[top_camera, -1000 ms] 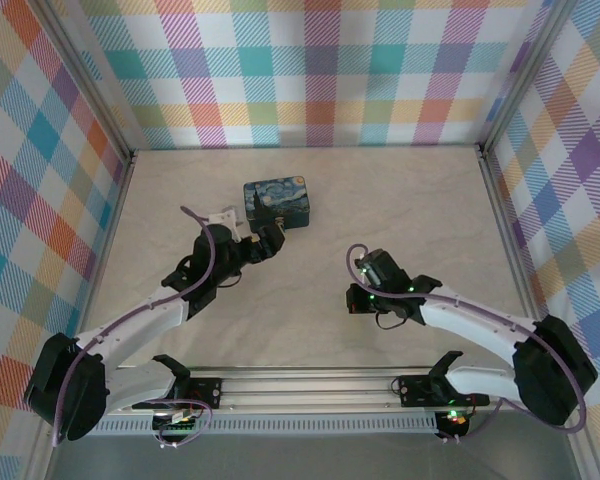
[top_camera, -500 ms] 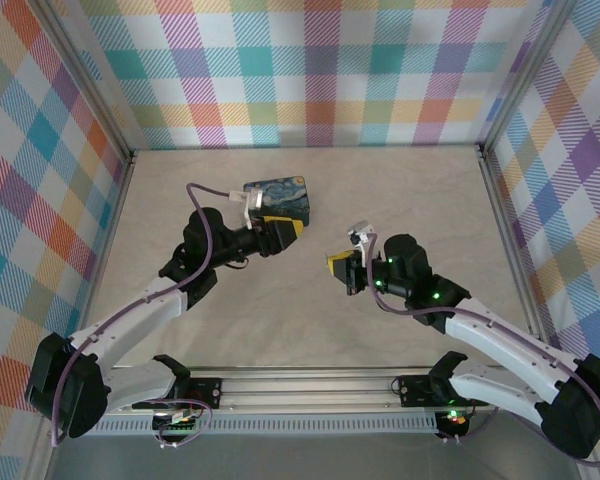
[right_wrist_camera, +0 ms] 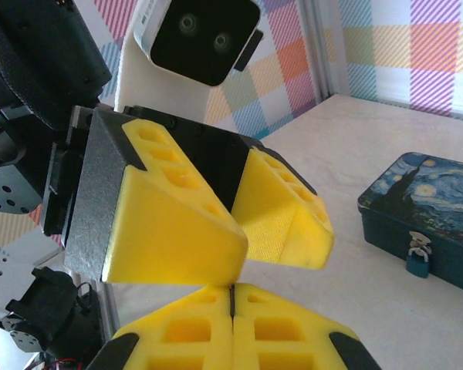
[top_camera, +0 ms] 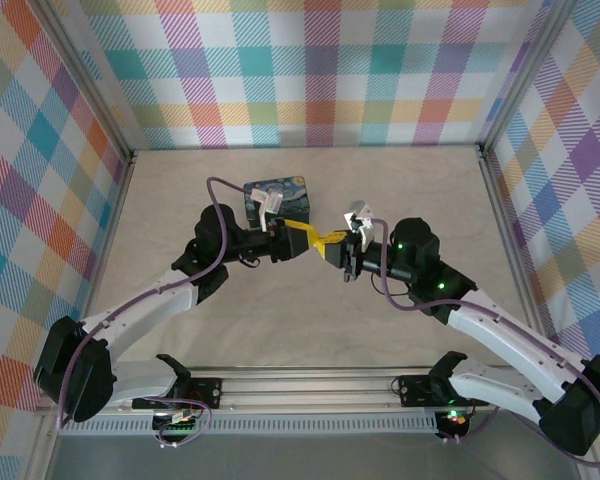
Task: Unlock a padlock with a key
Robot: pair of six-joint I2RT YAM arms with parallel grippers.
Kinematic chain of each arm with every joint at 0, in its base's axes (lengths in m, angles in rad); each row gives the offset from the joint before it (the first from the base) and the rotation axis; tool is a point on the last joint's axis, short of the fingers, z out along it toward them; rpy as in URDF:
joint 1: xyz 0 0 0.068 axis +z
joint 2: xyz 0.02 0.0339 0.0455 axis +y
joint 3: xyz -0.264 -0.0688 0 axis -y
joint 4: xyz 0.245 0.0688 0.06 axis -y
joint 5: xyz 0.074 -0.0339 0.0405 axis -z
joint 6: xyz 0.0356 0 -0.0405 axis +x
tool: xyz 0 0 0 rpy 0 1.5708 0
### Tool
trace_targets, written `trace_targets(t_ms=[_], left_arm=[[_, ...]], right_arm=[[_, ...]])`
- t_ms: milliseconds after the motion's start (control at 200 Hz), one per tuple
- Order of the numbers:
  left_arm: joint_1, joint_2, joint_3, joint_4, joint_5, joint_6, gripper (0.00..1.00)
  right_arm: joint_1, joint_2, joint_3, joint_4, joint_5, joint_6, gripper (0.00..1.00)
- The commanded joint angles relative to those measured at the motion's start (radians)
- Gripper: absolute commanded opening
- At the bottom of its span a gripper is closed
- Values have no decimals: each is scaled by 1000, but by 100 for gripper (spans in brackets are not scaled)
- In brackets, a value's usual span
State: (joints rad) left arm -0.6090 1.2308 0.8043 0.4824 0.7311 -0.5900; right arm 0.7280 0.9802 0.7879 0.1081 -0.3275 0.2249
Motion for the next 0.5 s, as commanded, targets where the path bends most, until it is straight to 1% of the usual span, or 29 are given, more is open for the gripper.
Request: trace_targets(t_ms=[0,90,205,360,425,495], left_arm=[[-13,0,15,46,15,-1,49],[-13,-14,7,51,-2,1,46],[-14,-19,11,47,2,4,34],[-12,-14,9,43,7,6,24],[-13,-14,9,44,10,7,17],[-13,-16,12,42,8,7,8]], right_arm=[[3,21,30,49,-51,14,0],[3,20,20,49,-40,20,0],[1,14,7,54,-25,36,0],[2,15,4,64,-16,54,0],[2,17,2,67,-9,59,0],[1,18,1,69,-5,65,0]])
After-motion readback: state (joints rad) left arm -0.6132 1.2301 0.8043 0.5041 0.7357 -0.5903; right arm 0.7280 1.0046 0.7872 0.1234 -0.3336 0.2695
